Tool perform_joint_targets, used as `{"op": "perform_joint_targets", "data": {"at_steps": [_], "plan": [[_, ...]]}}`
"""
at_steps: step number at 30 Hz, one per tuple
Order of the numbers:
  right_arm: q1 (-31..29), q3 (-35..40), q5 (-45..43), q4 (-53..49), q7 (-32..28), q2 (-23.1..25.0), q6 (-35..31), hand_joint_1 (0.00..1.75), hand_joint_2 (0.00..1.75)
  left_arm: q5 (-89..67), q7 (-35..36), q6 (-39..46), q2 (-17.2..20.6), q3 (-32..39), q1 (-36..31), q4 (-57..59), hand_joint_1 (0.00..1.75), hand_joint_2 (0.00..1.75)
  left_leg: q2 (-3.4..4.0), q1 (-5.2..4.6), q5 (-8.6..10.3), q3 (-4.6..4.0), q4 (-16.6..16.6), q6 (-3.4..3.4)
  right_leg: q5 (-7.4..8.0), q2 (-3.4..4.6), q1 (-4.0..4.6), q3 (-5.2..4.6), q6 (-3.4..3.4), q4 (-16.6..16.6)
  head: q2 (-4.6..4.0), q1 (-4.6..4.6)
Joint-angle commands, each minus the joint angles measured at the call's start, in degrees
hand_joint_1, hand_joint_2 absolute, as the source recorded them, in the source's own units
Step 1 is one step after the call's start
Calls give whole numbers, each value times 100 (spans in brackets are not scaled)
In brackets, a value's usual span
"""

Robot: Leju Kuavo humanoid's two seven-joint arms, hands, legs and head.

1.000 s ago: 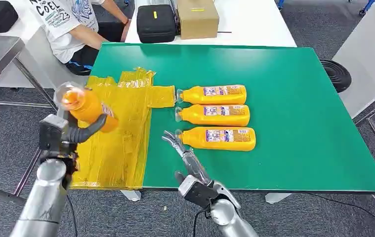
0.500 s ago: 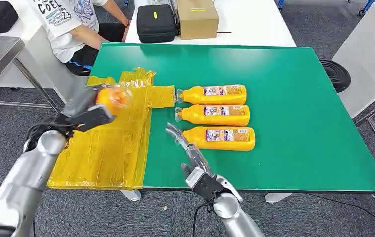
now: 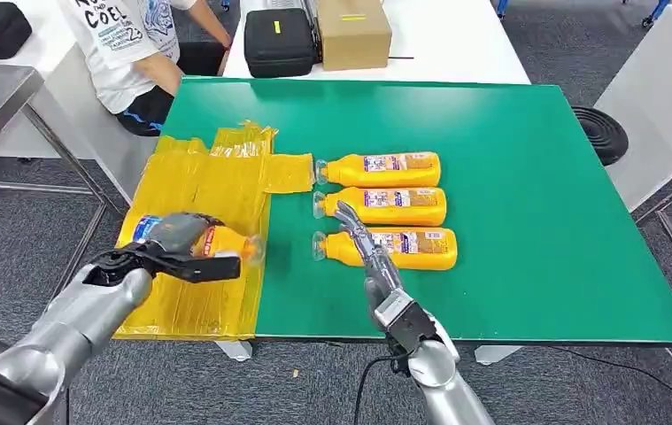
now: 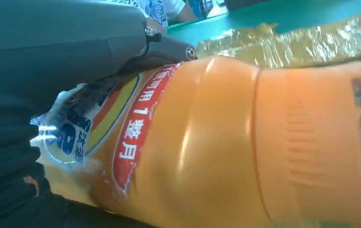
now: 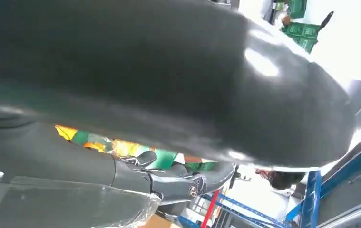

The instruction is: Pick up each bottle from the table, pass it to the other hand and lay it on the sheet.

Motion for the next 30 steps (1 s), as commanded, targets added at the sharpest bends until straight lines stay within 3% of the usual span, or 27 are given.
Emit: {"op": "perform_joint_targets", "data": {"at_steps": [1, 11, 12, 15, 30], "plan": [[-244, -4, -21, 334, -24, -134, 16, 0, 0, -177, 58, -42, -247, -346, -54, 732, 175, 175, 3, -1, -6, 21, -6, 1, -5, -1, 1, 23, -7, -6, 0, 0], [-179, 50, -111, 442, -145, -145, -3, 0, 0, -440, -257, -613, -5, -648, -253, 896, 175, 175, 10, 3, -13, 41, -6, 0, -8, 3, 7, 42, -14, -10, 0, 0], [-167, 39, -111, 441, -145, -138, -5, 0, 0, -494, -297, -683, 37, -726, -284, 901, 159, 175, 10, 3, -9, 33, -6, 0, -5, 5, 6, 33, -11, -8, 0, -2], [-163, 6, -111, 432, -145, -135, -8, 0, 0, -561, -320, -767, 32, -822, -341, 921, 0, 175, 10, 2, -12, 46, -9, 0, -6, 7, 6, 49, -13, -11, 0, 0], [109, -150, -114, 321, -219, -172, -71, 0, 0, -596, -358, -853, 45, -960, -468, 954, 0, 175, 8, 3, -14, 62, -11, 0, -9, 2, 7, 62, -15, -13, 0, -2]]}}
